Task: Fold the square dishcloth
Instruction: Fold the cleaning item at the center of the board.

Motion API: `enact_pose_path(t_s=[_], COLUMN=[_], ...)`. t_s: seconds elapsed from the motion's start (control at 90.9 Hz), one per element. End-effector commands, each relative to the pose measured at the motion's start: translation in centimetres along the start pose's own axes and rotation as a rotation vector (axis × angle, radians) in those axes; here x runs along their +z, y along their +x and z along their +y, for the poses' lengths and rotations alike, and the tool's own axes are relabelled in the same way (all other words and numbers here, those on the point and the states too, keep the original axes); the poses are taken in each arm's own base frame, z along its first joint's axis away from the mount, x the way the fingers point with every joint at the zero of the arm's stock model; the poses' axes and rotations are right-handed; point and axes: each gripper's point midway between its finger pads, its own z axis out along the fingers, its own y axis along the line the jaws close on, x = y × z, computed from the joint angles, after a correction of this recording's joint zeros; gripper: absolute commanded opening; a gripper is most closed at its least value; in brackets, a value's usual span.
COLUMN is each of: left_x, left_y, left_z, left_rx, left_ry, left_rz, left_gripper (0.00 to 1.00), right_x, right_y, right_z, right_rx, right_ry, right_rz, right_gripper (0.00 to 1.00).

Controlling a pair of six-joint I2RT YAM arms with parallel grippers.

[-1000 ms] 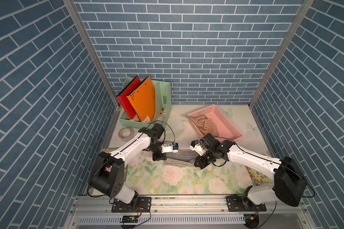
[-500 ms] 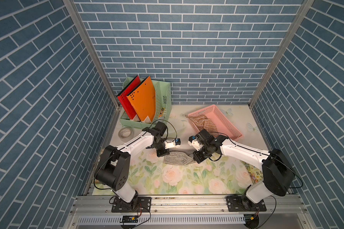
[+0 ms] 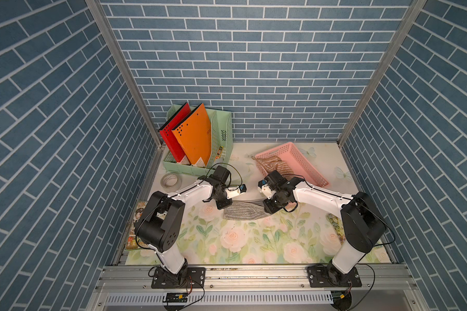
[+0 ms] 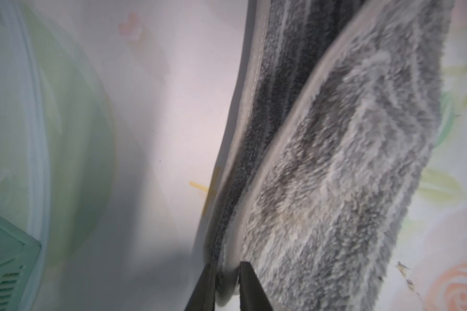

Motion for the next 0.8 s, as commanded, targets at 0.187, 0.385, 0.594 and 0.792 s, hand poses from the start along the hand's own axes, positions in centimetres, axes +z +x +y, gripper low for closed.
enact_pose_path(t_s=[0.187, 0.385, 0.594, 0.792], left_x=[-2.4, -5.7, -3.8, -0.4], left_y=[0.0, -1.1, -1.5, 1.1], left_z=[1.2, 0.1, -4.7, -3.7], left_rx=[0.021, -0.005, -0.043, -0.052], left_ry=[-0.126, -0.107, 0.038, -0.015], left_rz=[-0.005, -0.059, -0.107, 0.009], left_gripper=[0.45, 0.53, 0.52, 0.47], right_x=[-1.5, -5.5, -9.5, -6.4], right_y=[-3.8, -6.0, -3.2, 1.4], right_z=[-1.0, -2.0, 2.8, 3.0], right_rx=[-0.007, 0.048, 0.051, 0.068], right_ry=[0.069, 0.156, -0.072, -0.109], right_rz=[-0.077, -0.221, -0.345, -0.307], right_gripper=[0.54, 0.62, 0.77, 0.76])
